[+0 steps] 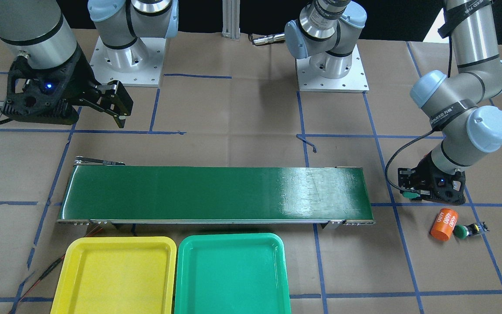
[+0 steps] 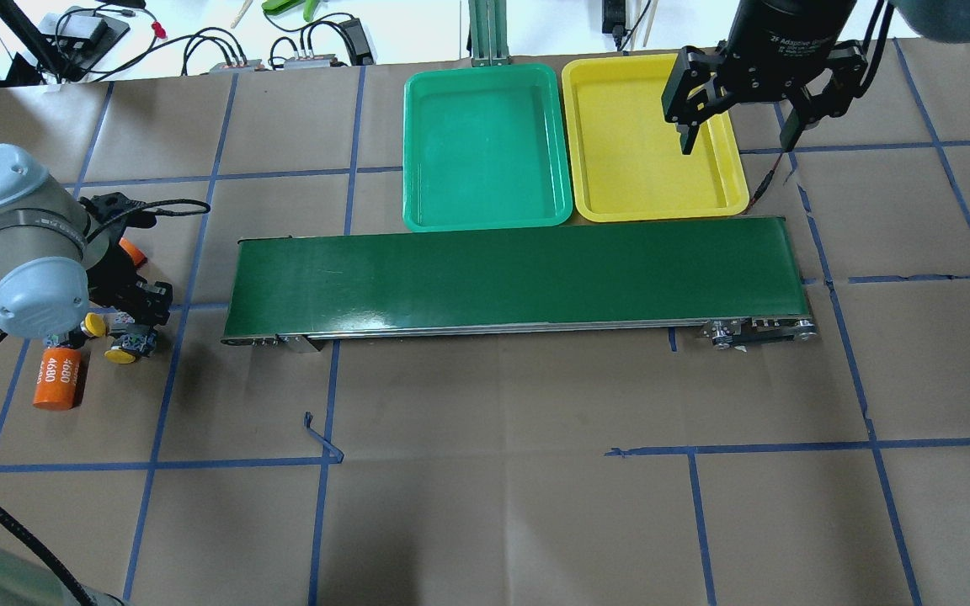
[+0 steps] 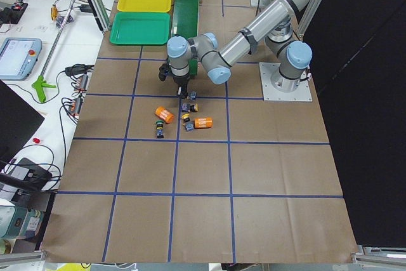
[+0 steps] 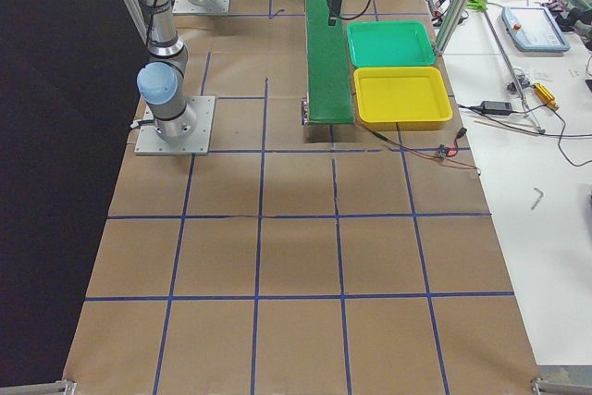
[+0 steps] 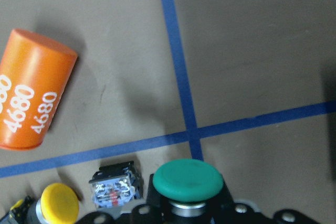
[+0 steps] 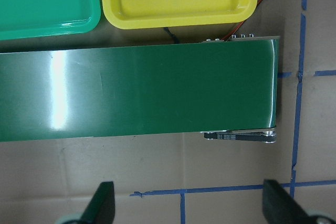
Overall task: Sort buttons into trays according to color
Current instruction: 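Grasp a green-capped push button with the left gripper, then place the green-capped button on the conveyor belt and release with left gripper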
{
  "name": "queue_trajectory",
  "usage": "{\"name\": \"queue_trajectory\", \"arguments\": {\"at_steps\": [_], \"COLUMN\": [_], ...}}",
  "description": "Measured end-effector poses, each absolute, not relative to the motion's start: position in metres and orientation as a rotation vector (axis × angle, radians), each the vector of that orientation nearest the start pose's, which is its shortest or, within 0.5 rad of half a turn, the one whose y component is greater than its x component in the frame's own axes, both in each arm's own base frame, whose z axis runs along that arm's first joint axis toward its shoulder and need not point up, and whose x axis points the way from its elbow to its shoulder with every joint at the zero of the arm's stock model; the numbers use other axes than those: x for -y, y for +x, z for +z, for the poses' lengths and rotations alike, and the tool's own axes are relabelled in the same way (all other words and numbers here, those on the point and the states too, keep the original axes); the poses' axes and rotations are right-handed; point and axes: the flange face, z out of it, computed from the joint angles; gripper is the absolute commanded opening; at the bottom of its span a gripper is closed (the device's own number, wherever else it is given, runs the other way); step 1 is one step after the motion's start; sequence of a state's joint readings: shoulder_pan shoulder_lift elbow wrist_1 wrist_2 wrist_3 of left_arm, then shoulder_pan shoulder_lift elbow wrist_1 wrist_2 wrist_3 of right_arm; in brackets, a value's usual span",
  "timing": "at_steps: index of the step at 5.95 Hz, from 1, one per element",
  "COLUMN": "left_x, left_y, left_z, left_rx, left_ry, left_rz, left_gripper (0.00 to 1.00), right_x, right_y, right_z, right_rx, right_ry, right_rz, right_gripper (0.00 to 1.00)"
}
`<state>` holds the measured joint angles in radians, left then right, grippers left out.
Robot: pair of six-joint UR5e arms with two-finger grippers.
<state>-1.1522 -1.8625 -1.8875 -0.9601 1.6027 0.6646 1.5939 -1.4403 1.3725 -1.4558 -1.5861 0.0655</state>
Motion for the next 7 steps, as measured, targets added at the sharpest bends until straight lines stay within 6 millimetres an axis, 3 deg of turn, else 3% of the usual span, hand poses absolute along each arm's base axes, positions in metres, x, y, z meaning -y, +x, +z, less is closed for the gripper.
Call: {"name": "queue_trajectory", "arguments": {"at_steps": [2,4,5,7], "left_x": [0.559,0.545,0.541,0.542], "left_y": [0.031,-0.037,-0.058,-0.08], "left_z": [0.284,0.304,0.306,0.296], "left_rx": [-3.015,-2.859,-2.722,-2.413], "left_ry": [0.809,1.302,1.585,2.046], "left_rz": [-0.011,0.047,0.06,0.063], "left_gripper": [0.12,0.12,0.12,0.12], "right_x": [0.538,0.538,0.538,0.538], "right_y": [0.144,0.144,0.144,0.144], "right_z": [0.506,0.506,0.506,0.506], "right_rx": [-3.157,-3.158,-3.158,-3.159], "right_ry": [0.063,0.056,0.055,0.056], "right_rz": [0.073,0.073,0.074,0.075], "right_gripper": [1.0,1.0,1.0,1.0]}}
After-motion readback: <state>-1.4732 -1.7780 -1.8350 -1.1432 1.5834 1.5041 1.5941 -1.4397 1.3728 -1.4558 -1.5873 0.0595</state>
